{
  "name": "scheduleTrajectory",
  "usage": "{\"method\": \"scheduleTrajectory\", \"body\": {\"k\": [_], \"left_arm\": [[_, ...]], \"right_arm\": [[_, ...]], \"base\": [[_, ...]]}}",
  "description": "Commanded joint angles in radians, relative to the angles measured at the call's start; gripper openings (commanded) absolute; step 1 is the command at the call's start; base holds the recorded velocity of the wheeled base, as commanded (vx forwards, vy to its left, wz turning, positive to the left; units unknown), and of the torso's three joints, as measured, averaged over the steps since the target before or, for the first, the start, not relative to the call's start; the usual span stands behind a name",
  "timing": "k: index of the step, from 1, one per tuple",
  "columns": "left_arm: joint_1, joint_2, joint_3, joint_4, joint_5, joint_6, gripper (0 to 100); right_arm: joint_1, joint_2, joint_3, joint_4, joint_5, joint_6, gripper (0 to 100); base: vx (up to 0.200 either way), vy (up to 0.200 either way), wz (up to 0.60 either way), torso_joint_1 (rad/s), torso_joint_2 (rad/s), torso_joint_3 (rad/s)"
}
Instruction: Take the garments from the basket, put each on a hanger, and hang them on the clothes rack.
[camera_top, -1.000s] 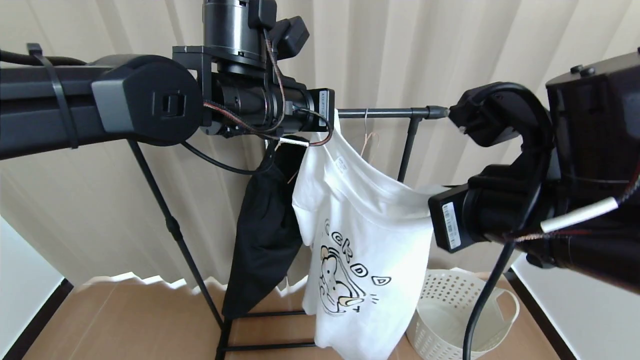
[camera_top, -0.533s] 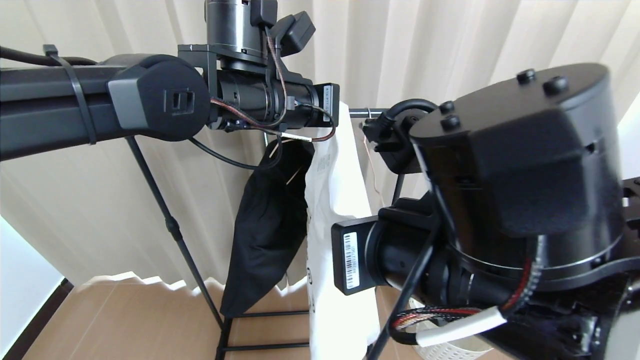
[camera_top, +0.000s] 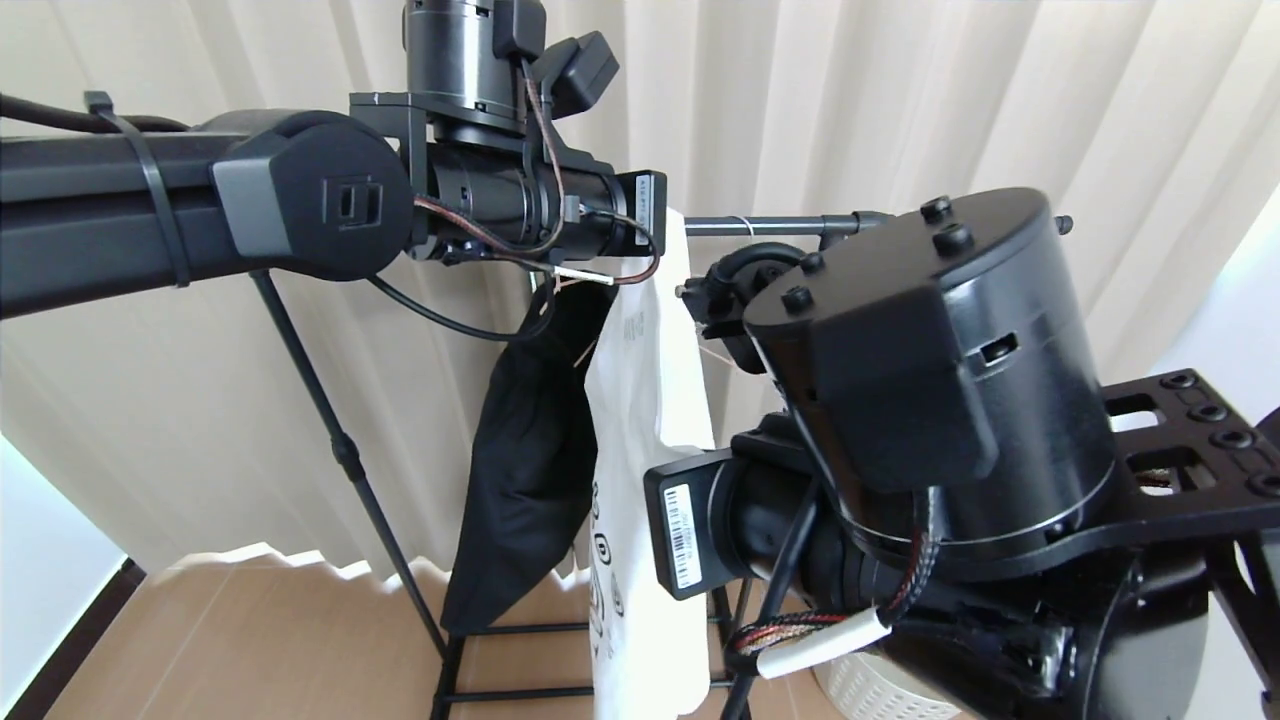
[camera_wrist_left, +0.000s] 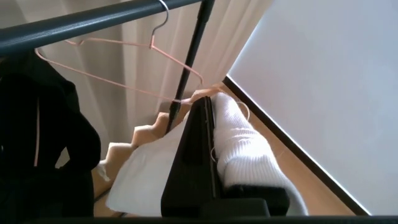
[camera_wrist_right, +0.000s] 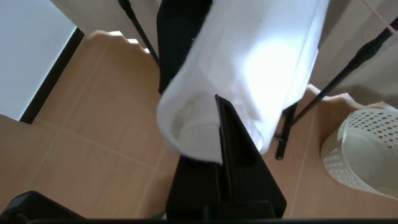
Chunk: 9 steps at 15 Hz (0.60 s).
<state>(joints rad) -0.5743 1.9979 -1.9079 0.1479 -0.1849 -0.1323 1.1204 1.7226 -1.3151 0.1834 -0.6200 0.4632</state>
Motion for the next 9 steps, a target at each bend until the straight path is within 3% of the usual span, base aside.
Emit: {"method": "scheduleTrajectory", "body": {"k": [1,3,4,5,7,9], "left_arm": [[0.013,-0.022,-0.003,0.019,0.013,-0.001,0],[0.016,-0.05,-0.005,0.102,0.087,0.003,0],[0.014,-0.057,-0.005,0.124,0.114,0.008,0],[0.008,-0.085,0.006,0.22,0.237,0.059,0],[-0.021,-0.117,0.023,0.334,0.413,0.08,0],[-0.059,-0.159,0.075,0.412,0.492,0.077,0]], "right_arm": [[-0.094,-0.051,0.063,0.008,-0.003,-0.084,0],[-0.203,-0.058,0.082,0.001,-0.006,-0.166,0],[-0.225,-0.054,0.08,-0.001,-0.007,-0.169,0],[-0.291,-0.028,0.068,-0.019,-0.007,-0.167,0],[-0.327,0.025,0.025,-0.09,-0.006,-0.163,0],[-0.386,0.13,-0.072,-0.13,-0.006,-0.161,0]], "base": [[0.0,0.0,0.0,0.0,0.0,0.0],[0.0,0.0,0.0,0.0,0.0,0.0],[0.0,0.0,0.0,0.0,0.0,0.0],[0.0,0.0,0.0,0.0,0.0,0.0],[0.0,0.0,0.0,0.0,0.0,0.0],[0.0,0.0,0.0,0.0,0.0,0.0]]}}
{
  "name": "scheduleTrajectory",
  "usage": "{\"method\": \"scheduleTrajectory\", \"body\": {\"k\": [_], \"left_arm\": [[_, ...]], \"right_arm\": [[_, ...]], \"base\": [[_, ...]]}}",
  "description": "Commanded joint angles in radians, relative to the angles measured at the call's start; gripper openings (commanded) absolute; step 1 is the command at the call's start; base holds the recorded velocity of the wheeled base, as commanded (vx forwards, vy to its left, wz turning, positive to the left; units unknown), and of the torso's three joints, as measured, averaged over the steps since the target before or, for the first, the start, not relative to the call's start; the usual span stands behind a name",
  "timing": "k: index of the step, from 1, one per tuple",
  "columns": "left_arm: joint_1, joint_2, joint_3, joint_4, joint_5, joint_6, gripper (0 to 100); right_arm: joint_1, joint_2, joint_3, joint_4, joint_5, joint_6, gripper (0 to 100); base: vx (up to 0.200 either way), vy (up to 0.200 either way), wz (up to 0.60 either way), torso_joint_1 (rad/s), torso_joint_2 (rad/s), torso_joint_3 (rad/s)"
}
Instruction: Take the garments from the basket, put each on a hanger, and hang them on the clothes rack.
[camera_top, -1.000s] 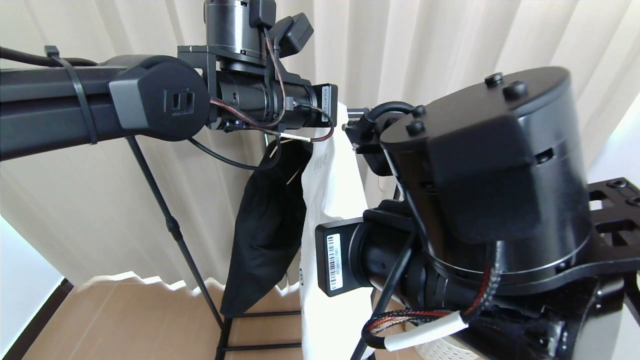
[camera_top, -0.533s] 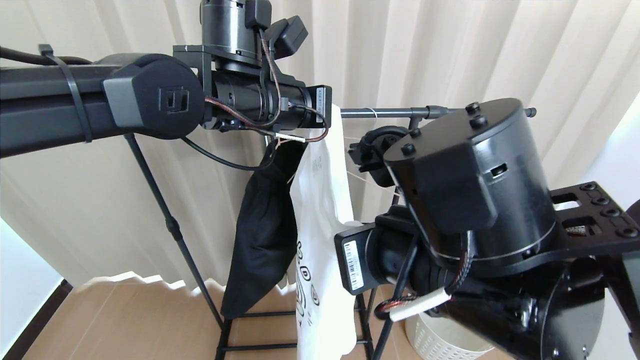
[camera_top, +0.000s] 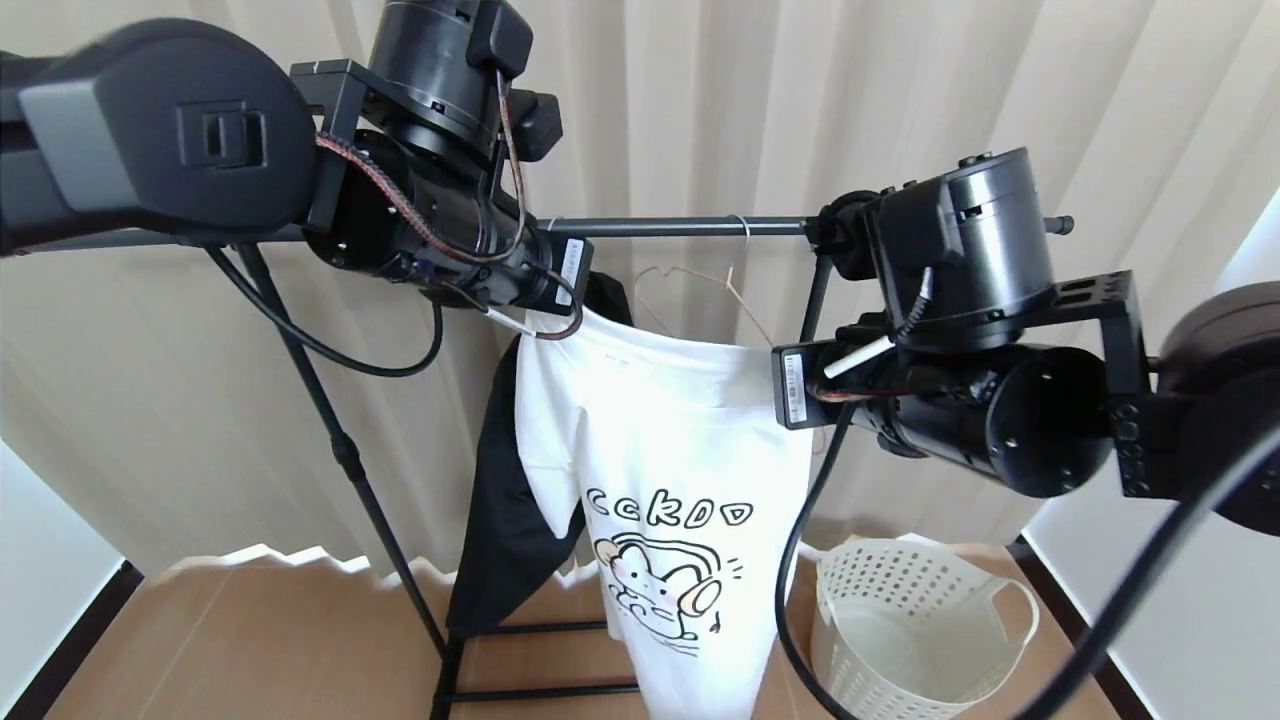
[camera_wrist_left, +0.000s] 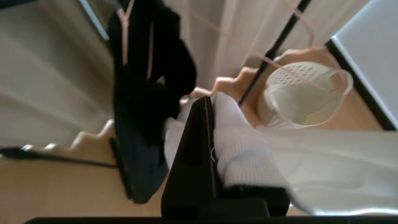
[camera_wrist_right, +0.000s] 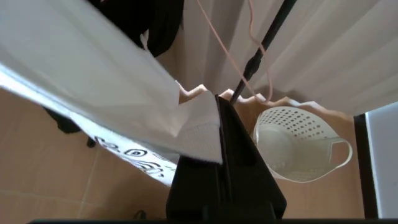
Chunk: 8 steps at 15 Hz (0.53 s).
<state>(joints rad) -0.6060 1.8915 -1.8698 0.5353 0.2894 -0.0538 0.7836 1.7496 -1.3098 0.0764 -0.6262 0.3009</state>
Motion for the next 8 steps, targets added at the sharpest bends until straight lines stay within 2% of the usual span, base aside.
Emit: {"method": "scheduleTrajectory", "body": {"k": [1,4,6,7,8], "left_arm": [[-0.048,-0.074,0.084,0.051,0.022,-0.003,0],[-0.104,-0.135,0.281,0.052,0.022,-0.026,0],[-0.136,-0.143,0.368,0.051,0.022,-0.07,0],[-0.156,-0.143,0.394,0.049,0.021,-0.104,0],[-0.21,-0.134,0.416,0.049,0.01,-0.202,0]], "right_arm": [[-0.069,0.165,-0.151,-0.032,0.0,0.001,0],[-0.083,0.297,-0.347,-0.032,0.0,0.003,0],[-0.081,0.36,-0.454,-0.03,0.0,0.003,0],[-0.081,0.393,-0.503,-0.03,0.0,0.004,0],[-0.075,0.45,-0.592,-0.03,0.0,0.024,0]], "base": [[0.0,0.0,0.0,0.0,0.0,0.0],[0.0,0.0,0.0,0.0,0.0,0.0],[0.0,0.0,0.0,0.0,0.0,0.0],[0.0,0.0,0.0,0.0,0.0,0.0],[0.0,0.0,0.0,0.0,0.0,0.0]]}}
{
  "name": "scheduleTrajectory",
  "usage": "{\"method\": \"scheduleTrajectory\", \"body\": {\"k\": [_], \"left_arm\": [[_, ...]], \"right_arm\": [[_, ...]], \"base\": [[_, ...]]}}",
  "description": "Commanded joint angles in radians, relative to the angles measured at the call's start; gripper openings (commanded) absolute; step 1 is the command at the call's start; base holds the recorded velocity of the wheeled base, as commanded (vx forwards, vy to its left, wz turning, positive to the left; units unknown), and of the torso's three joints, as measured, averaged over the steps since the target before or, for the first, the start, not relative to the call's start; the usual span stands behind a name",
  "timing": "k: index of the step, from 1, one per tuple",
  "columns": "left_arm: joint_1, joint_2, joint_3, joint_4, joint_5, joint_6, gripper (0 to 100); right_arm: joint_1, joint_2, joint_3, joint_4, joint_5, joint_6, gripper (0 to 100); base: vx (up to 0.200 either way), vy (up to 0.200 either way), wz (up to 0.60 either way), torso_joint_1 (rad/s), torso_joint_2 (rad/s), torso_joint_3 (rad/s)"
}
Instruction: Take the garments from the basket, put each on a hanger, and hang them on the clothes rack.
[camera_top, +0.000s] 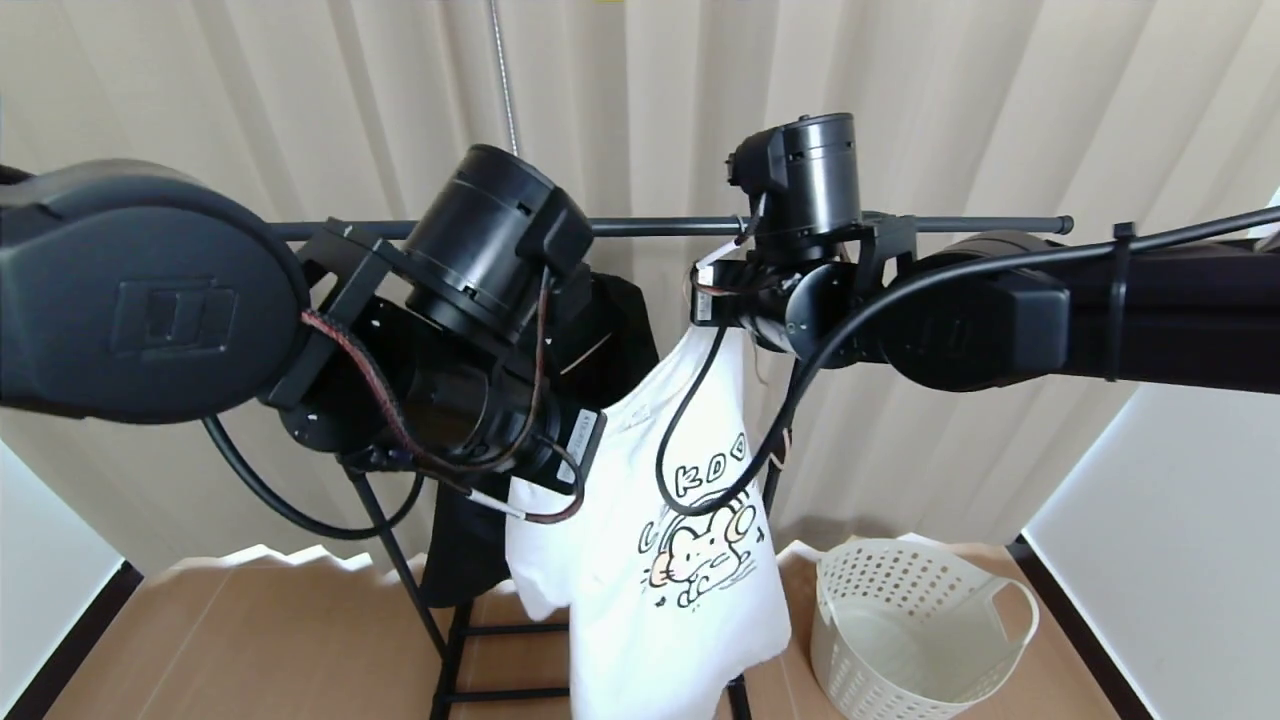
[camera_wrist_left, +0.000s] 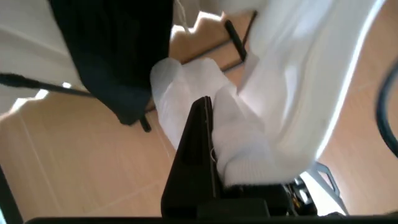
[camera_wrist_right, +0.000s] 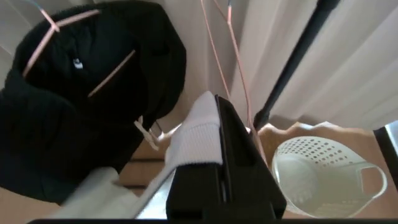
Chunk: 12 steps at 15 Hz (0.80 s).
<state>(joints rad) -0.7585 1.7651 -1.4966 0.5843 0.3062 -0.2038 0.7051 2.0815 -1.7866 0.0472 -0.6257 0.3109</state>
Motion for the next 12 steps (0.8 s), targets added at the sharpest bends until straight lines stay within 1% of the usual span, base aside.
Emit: {"method": "scheduleTrajectory", "body": {"k": [1,3,4,5,7,12], "left_arm": [[-0.097,0.016,0.033,-0.004,-0.01,-0.129,0],[-0.156,0.073,-0.011,-0.06,-0.016,-0.278,0],[-0.173,0.108,-0.04,-0.084,-0.016,-0.339,0],[-0.18,0.131,-0.062,-0.095,-0.016,-0.378,0],[-0.182,0.134,-0.062,-0.095,-0.016,-0.393,0],[-0.171,0.109,-0.062,-0.09,-0.006,-0.388,0]], "right_arm": [[0.007,0.144,-0.146,-0.001,0.0,0.028,0],[0.039,0.167,-0.175,0.0,0.0,0.054,0],[0.051,0.173,-0.18,0.0,0.0,0.067,0],[0.059,0.173,-0.18,0.0,0.0,0.074,0],[0.062,0.17,-0.177,0.002,0.0,0.094,0],[0.054,0.163,-0.171,0.006,-0.002,0.108,0]], "base": [[0.0,0.0,0.0,0.0,0.0,0.0],[0.0,0.0,0.0,0.0,0.0,0.0],[0.0,0.0,0.0,0.0,0.0,0.0],[0.0,0.0,0.0,0.0,0.0,0.0],[0.0,0.0,0.0,0.0,0.0,0.0],[0.0,0.0,0.0,0.0,0.0,0.0]]}}
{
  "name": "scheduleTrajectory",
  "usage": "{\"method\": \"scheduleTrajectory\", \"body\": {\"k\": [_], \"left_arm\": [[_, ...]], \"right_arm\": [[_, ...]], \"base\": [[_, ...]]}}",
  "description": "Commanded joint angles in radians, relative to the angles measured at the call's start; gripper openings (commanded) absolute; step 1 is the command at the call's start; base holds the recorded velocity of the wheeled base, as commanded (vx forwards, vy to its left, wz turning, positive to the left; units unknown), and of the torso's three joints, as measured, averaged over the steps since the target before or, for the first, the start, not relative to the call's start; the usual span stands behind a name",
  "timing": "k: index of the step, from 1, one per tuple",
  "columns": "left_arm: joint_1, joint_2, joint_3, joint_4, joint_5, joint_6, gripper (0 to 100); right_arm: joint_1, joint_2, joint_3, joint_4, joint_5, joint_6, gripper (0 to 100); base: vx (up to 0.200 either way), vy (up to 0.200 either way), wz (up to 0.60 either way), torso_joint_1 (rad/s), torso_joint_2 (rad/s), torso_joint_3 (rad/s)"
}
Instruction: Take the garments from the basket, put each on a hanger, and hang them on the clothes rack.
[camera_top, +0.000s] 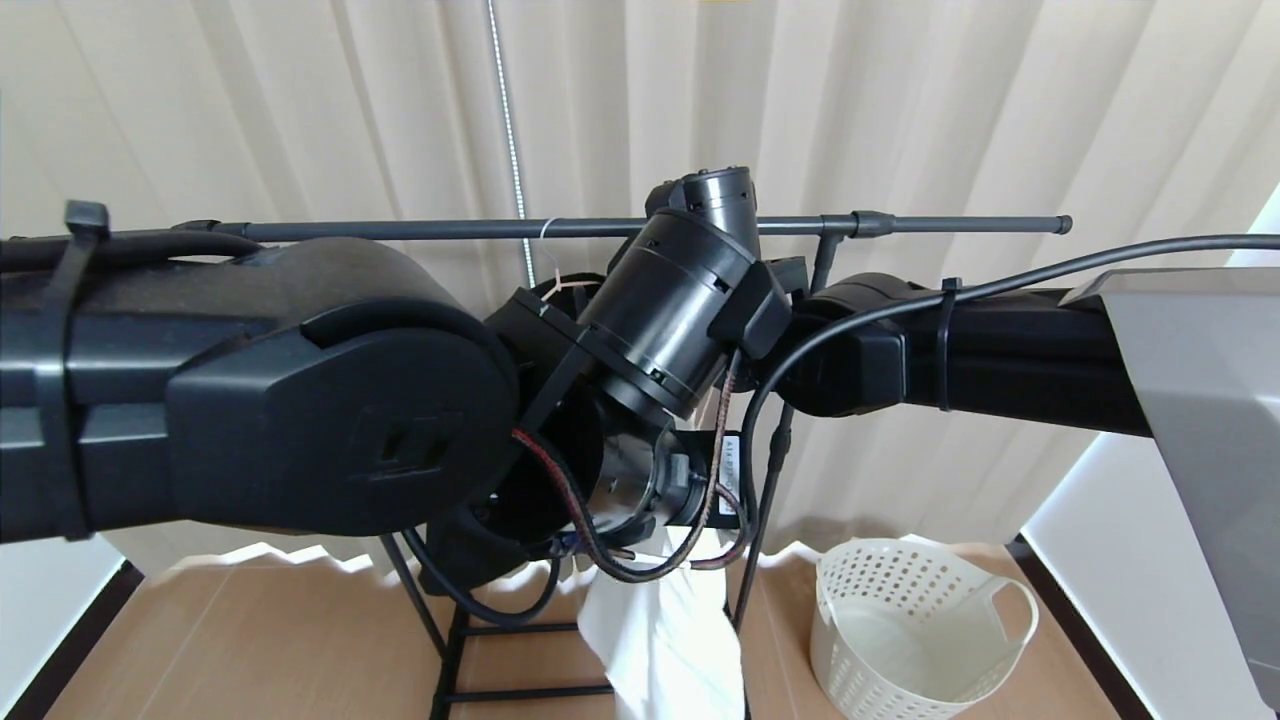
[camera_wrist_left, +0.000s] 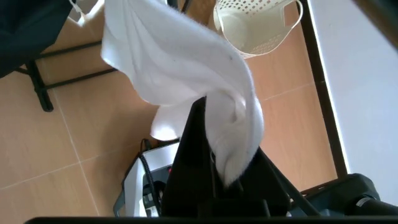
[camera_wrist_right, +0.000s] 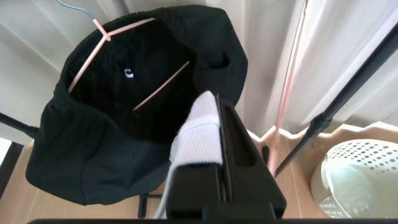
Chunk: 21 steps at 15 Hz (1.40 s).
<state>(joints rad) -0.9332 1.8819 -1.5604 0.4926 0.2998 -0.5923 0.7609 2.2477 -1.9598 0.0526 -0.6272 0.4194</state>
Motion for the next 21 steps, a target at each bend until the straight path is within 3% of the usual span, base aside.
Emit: {"method": "scheduleTrajectory", "body": {"k": [1,4,6,11,13,14,17,21], "left_arm": [[0.007,-0.037,0.017,0.008,0.002,0.002,0],[0.071,-0.136,0.131,0.003,0.039,0.065,0],[0.132,-0.138,0.128,0.0,0.075,0.085,0],[0.244,0.003,-0.046,0.0,0.094,0.112,0],[0.264,0.046,-0.109,0.0,0.099,0.114,0],[0.28,0.098,-0.202,-0.003,0.098,0.111,0],[0.29,0.129,-0.316,-0.002,0.099,0.112,0],[0.283,0.132,-0.375,-0.003,0.101,0.114,0]], "right_arm": [[-0.02,-0.017,0.005,0.003,0.0,0.001,0],[-0.077,-0.102,0.075,0.004,0.0,0.002,0],[-0.104,-0.181,0.159,-0.002,0.001,0.004,0],[-0.115,-0.339,0.38,0.003,0.003,0.03,0],[-0.114,-0.364,0.415,0.006,0.001,0.021,0],[-0.104,-0.381,0.45,0.015,-0.006,-0.008,0],[-0.098,-0.401,0.486,0.013,-0.063,-0.068,0],[-0.094,-0.405,0.504,0.015,-0.077,-0.08,0]], "base": [[0.0,0.0,0.0,0.0,0.0,0.0],[0.0,0.0,0.0,0.0,0.0,0.0],[0.0,0.0,0.0,0.0,0.0,0.0],[0.0,0.0,0.0,0.0,0.0,0.0],[0.0,0.0,0.0,0.0,0.0,0.0],[0.0,0.0,0.0,0.0,0.0,0.0],[0.0,0.0,0.0,0.0,0.0,0.0],[0.0,0.0,0.0,0.0,0.0,0.0]]}}
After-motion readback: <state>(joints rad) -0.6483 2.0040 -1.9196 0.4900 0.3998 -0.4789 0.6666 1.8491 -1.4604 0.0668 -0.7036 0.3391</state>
